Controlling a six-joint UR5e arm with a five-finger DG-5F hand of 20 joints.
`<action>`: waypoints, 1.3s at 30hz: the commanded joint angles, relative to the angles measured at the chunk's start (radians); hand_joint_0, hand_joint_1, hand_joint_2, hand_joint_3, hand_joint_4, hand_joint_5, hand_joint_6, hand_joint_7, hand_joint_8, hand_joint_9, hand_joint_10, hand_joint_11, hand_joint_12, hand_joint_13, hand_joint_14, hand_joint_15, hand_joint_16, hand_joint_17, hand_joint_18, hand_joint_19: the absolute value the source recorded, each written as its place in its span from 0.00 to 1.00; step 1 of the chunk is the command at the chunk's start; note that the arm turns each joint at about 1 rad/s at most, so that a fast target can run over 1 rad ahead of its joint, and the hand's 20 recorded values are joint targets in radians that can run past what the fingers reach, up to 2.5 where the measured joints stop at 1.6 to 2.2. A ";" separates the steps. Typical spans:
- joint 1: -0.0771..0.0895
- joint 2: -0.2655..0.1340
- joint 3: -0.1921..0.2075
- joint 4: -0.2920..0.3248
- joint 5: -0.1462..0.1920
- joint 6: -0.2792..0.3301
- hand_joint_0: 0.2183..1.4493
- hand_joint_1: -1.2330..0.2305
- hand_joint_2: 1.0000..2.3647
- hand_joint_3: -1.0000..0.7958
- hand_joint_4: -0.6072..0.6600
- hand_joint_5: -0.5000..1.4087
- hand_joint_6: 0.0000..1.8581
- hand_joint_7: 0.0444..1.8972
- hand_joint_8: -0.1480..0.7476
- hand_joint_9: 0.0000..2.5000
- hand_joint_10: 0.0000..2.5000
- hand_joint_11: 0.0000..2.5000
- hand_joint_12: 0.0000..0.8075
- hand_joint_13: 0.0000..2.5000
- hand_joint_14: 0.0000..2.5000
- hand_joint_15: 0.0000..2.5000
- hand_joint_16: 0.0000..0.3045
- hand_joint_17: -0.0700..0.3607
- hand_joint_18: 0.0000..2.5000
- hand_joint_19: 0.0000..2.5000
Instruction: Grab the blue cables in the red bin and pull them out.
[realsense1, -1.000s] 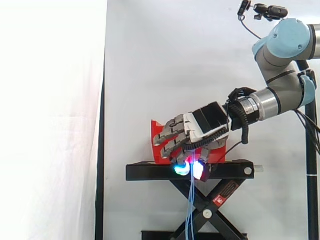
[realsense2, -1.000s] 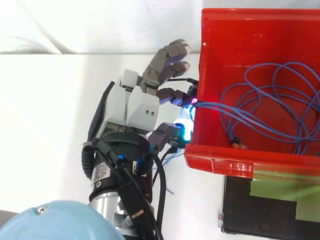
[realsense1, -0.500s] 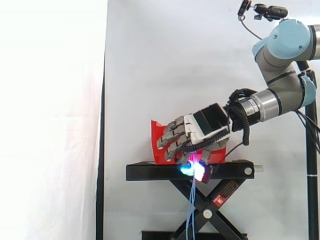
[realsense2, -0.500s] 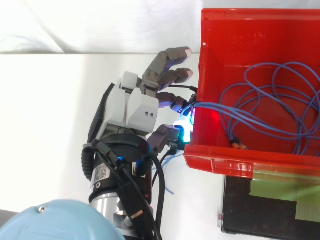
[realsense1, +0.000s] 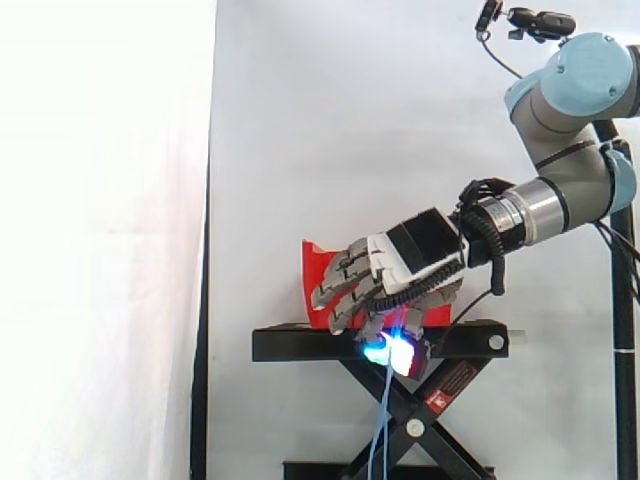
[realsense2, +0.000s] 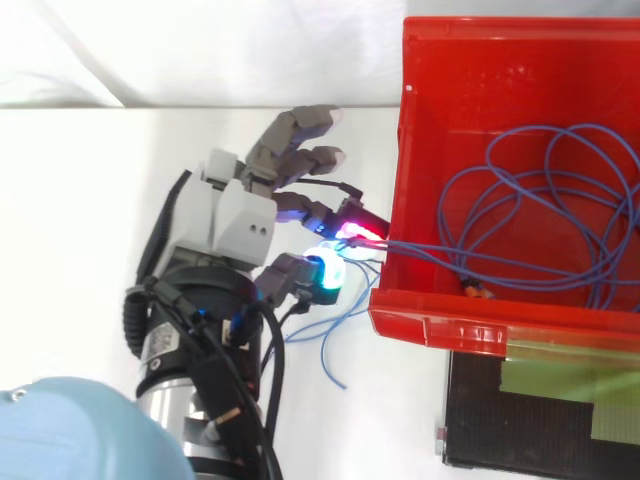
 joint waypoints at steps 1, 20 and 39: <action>0.016 0.007 -0.001 0.002 0.001 0.053 0.60 0.32 0.00 0.00 0.62 0.77 0.30 0.30 0.46 0.31 0.01 0.18 0.39 0.21 0.01 0.16 0.13 0.37 0.17 0.25; 0.069 0.020 -0.004 0.000 0.000 0.329 0.60 0.32 0.00 0.00 0.63 0.77 0.29 0.30 0.46 0.31 0.01 0.18 0.39 0.21 0.01 0.16 0.13 0.38 0.17 0.25; 0.115 0.020 -0.015 0.014 0.000 0.874 0.60 0.32 0.00 0.00 0.63 0.77 0.29 0.31 0.46 0.30 0.01 0.18 0.40 0.21 0.01 0.16 0.13 0.38 0.16 0.25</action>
